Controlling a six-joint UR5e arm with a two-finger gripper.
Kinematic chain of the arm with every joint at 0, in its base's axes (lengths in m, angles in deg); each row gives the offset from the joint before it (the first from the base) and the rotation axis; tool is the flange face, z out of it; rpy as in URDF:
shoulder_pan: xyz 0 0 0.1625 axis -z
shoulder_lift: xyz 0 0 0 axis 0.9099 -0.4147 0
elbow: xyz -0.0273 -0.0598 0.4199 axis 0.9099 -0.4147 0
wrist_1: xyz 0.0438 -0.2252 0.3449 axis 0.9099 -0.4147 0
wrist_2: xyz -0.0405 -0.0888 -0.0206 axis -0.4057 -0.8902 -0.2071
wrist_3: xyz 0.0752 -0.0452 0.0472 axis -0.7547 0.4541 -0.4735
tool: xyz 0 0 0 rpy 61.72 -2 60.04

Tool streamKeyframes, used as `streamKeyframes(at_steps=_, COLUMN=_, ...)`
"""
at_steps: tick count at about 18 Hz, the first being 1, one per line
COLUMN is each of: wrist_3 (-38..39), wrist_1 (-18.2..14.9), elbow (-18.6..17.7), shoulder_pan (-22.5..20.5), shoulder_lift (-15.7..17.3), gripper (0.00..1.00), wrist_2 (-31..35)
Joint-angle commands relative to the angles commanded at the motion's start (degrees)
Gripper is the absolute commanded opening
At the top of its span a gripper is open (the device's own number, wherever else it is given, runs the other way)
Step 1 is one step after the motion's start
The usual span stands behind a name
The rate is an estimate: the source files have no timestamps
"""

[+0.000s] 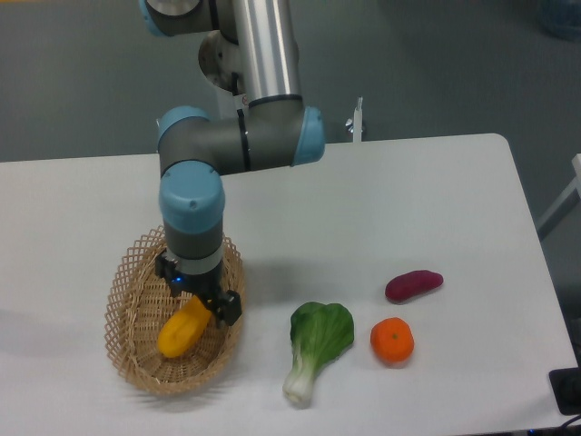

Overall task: Pick up the mango from the basket
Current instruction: 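Lower the gripper around the yellow mango and close on it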

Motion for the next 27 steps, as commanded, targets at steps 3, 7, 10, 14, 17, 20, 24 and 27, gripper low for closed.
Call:
streamKeyframes(at_steps=3, wrist_3=0.6, wrist_1=0.6, elbow=-0.4, shoulder_pan=0.8, shoulder_lift=-0.9, gripper=1.00, wrist_2=0.1)
streamKeyframes(at_steps=7, wrist_3=1.3, wrist_1=2.0, elbow=-0.4, shoulder_pan=0.8, shoulder_lift=-1.3, gripper=1.00, wrist_2=0.1)
streamKeyframes(at_steps=10, wrist_3=1.4, wrist_1=2.2, elbow=-0.4, shoulder_pan=0.9, shoulder_lift=-2.5, gripper=1.00, wrist_2=0.4)
streamKeyframes(at_steps=14, wrist_3=1.4, wrist_1=2.1, elbow=-0.3, shoulder_pan=1.2, shoulder_lift=-3.0, gripper=1.00, wrist_2=0.8)
streamKeyframes(at_steps=17, wrist_3=1.5, wrist_1=2.1, elbow=-0.2, shoulder_pan=1.4, shoulder_lift=-3.2, gripper=1.00, wrist_2=1.1)
streamKeyframes(at_steps=20, wrist_3=3.9, wrist_1=3.3, elbow=0.2, shoulder_pan=1.6, shoulder_lift=-3.4, gripper=0.65, wrist_2=1.2)
streamKeyframes(at_steps=24, wrist_3=4.2, wrist_1=3.6, elbow=0.3, shoulder_pan=1.6, shoulder_lift=-3.2, gripper=0.44, wrist_2=1.2)
streamKeyframes(at_steps=27, wrist_3=4.1, wrist_1=3.6, elbow=0.3, shoulder_pan=1.5, shoulder_lift=-2.8, gripper=0.41, wrist_2=1.2)
